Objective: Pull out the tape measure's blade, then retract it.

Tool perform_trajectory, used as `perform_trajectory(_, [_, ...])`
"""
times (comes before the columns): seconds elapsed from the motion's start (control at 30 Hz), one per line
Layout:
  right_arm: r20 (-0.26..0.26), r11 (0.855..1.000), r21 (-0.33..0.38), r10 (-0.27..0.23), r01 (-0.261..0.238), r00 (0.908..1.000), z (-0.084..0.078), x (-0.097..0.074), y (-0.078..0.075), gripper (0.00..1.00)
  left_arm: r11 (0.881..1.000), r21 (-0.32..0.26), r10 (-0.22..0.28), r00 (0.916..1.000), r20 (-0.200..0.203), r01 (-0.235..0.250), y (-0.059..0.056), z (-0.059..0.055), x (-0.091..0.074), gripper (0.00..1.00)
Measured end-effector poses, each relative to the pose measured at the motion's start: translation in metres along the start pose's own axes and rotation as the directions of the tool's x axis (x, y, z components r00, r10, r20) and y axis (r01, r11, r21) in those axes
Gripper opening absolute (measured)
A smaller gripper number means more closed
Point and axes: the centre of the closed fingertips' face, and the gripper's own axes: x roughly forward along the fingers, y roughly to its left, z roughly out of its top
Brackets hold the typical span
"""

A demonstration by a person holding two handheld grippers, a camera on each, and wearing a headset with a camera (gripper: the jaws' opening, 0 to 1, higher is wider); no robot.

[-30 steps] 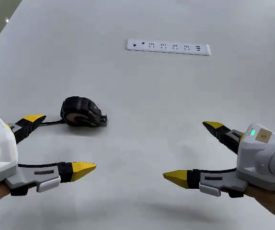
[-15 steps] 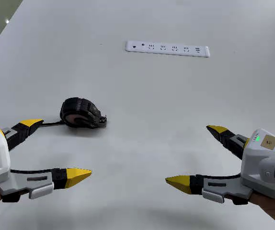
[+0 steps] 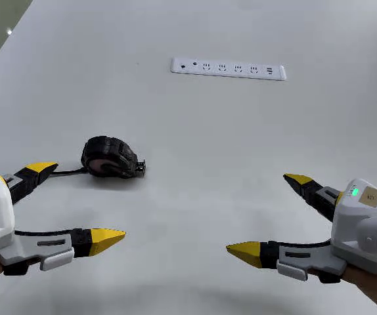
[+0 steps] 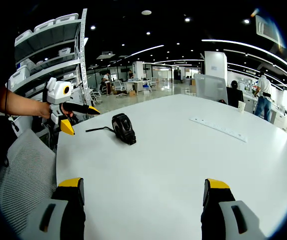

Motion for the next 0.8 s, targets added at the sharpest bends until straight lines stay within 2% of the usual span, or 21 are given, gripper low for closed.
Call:
perform_trajectory(0.47, [0.005,1.0,0.017,-0.013,0.013,0.9999,-0.0006,-0.0062,-0.0005,0.99,1.0,-0.006,0.012,0.9999,-0.002,-0.012,-0.0032,0.0014,-0.0015,0.99])
perform_trajectory(0.8, [0.003,1.0,0.018,-0.016,0.016,0.9999,0.0002,-0.0046,-0.0013,0.99,0.999,-0.03,0.02,0.9998,0.002,-0.02,0.0003,0.0003,-0.0039,0.99])
